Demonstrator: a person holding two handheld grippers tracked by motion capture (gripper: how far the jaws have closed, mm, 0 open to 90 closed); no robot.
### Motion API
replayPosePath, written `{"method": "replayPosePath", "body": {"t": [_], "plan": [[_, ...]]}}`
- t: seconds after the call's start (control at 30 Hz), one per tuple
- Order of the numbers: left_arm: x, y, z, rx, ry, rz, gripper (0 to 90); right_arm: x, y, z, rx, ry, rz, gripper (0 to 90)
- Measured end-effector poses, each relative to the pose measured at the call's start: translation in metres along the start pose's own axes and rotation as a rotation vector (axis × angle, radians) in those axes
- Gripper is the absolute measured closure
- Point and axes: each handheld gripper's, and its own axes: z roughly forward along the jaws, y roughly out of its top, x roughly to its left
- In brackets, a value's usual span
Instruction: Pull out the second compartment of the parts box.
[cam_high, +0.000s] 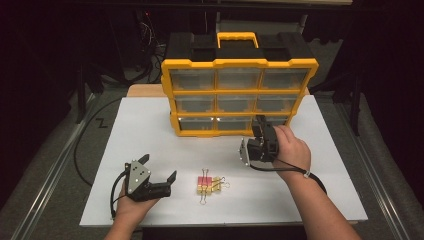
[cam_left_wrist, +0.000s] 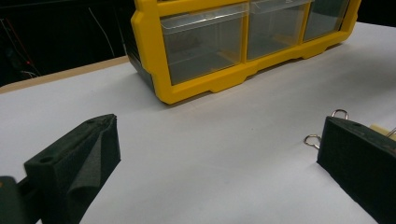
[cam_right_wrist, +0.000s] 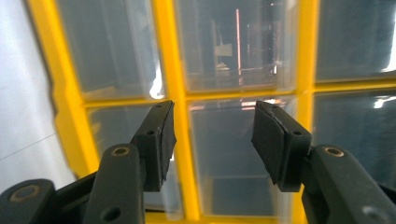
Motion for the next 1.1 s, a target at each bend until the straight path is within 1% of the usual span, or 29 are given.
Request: {"method": "replayPosePath", "body": {"t": [0.03,0.1,0.13,0.17,0.2,0.23,0.27,0.3,0.37,0.47,0.5,0.53,0.57,0.63,0.67,0.7,0.73,0.8,0.87,0.9,1.1], "plan": [[0.000,0.000,0.000,0.003,-0.001,-0.005,0.4,-0.003,0.002,0.000,0.006,-0.002,0.002,51.1],[0.000,0.000,0.000,0.003,0.001,-0.002,0.4,-0.007,0.004,-0.001,0.014,0.003,0.035,51.3],[0.000,0.000,0.000,0.002,-0.001,-0.004,0.4,-0.014,0.006,0.000,-0.004,-0.012,-0.012,51.4],[0.000,0.000,0.000,0.002,-0.004,-0.005,0.4,-0.017,0.007,0.000,-0.005,-0.016,-0.013,51.6],[0.000,0.000,0.000,0.002,-0.004,-0.005,0.4,-0.018,0.008,0.000,0.005,-0.014,0.013,51.8],[0.000,0.000,0.000,0.004,-0.006,-0.004,0.4,-0.021,0.009,0.001,-0.003,-0.020,0.011,51.9],[0.000,0.000,0.000,0.006,-0.007,-0.004,0.4,-0.023,0.010,0.001,0.005,-0.016,0.032,52.0],[0.000,0.000,0.000,0.007,-0.010,-0.006,0.4,-0.026,0.011,0.001,-0.005,-0.026,0.017,52.0],[0.000,0.000,0.000,0.010,-0.013,-0.010,0.4,-0.032,0.013,0.002,-0.007,-0.034,0.004,52.3],[0.000,0.000,0.001,0.011,-0.013,-0.008,0.4,-0.037,0.015,0.003,-0.002,-0.032,0.021,52.8],[0.000,0.000,0.001,0.009,-0.012,-0.008,0.4,-0.040,0.016,0.003,-0.011,-0.038,0.002,53.0],[0.000,0.000,0.000,0.009,-0.011,-0.005,0.4,-0.040,0.017,0.004,-0.013,-0.044,0.009,53.0],[0.000,0.000,0.000,0.008,-0.012,-0.005,0.4,-0.041,0.018,0.004,-0.001,-0.038,0.022,53.3],[0.000,0.000,0.000,0.011,-0.015,-0.007,0.4,-0.045,0.019,0.005,-0.014,-0.048,0.010,53.5],[0.000,0.000,0.000,0.016,-0.017,-0.010,0.4,-0.045,0.020,0.005,-0.003,-0.042,0.028,53.7],[0.000,0.000,0.000,0.019,-0.017,-0.010,0.4,-0.046,0.021,0.006,-0.004,-0.043,0.032,53.9],[0.000,0.000,0.000,0.019,-0.018,-0.010,0.4,-0.049,0.022,0.006,-0.007,-0.049,0.008,54.4],[0.000,0.000,0.000,0.015,-0.018,-0.008,0.4,-0.052,0.024,0.006,-0.008,-0.049,0.028,55.4],[0.000,0.000,0.000,0.014,-0.016,-0.004,0.4,-0.058,0.026,0.006,-0.018,-0.064,0.000,56.3],[0.000,0.000,0.000,0.014,-0.016,-0.003,0.4,-0.059,0.027,0.006,-0.013,-0.062,0.017,56.5],[-0.001,0.000,-0.001,0.006,-0.017,-0.003,0.4,-0.073,0.032,0.006,-0.019,-0.080,0.008,58.7]]}}
